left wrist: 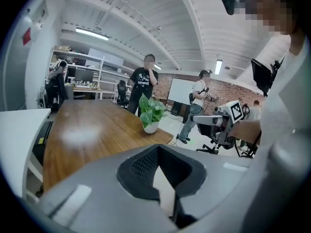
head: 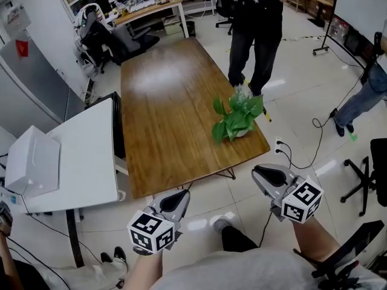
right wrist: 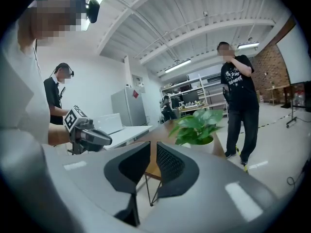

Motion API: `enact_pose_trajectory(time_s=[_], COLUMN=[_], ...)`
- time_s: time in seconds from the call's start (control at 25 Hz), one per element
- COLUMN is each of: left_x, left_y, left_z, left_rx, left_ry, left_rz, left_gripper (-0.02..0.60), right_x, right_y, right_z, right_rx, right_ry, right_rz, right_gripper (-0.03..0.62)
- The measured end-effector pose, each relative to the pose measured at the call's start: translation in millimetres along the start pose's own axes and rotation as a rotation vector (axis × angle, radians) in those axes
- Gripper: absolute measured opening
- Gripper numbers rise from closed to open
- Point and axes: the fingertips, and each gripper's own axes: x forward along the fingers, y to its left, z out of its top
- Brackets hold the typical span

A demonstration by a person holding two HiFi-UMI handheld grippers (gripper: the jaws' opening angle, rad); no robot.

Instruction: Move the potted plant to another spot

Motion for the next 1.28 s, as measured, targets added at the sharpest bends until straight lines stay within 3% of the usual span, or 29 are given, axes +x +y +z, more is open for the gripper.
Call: enact_pose_trajectory(time_s=[0.08, 0.32, 0.6, 0.84, 1.08, 1.28], left_x=[-31.9, -140.6, -218.8, -250.8, -244.0, -230.6], left_y=[-14.9, -82.6, -141.2, -173.8, -212.7, -240.8], left_z=[-14.2, -38.5, -35.7, -31.4, -3.1, 6.1], left_rx=[-0.001, 0.035, 0.051, 0.052, 0.109, 0.140], left_ry=[-0.013, -0.056, -0.085, -0.119, -0.166, -0.168], left_rz=[0.012, 0.045, 0.073, 0.125, 0.156, 0.139], left_gripper=[-0.003, -0.003, -0.003, -0.003, -0.003, -0.003], right_x=[-12.4, -77.8, -127.7, -161.8, -189.4, -203.6], right_y=[43.0, 178.9, 265.4, 291.8, 276.9, 264.7], right_z=[-6.7, -16.5, 7.7, 39.8, 38.5, 35.3], right_rx=[0.006, -0.006, 0.027, 0.034, 0.003, 0.000], right_ry=[0.000, 0.004, -0.015, -0.051, 0.016, 0.027], right_rz=[0.020, 0.105, 0.199, 0.229, 0.207, 0.203], right_gripper=[0.004, 0.003, 0.003, 0.003, 0.003, 0.003])
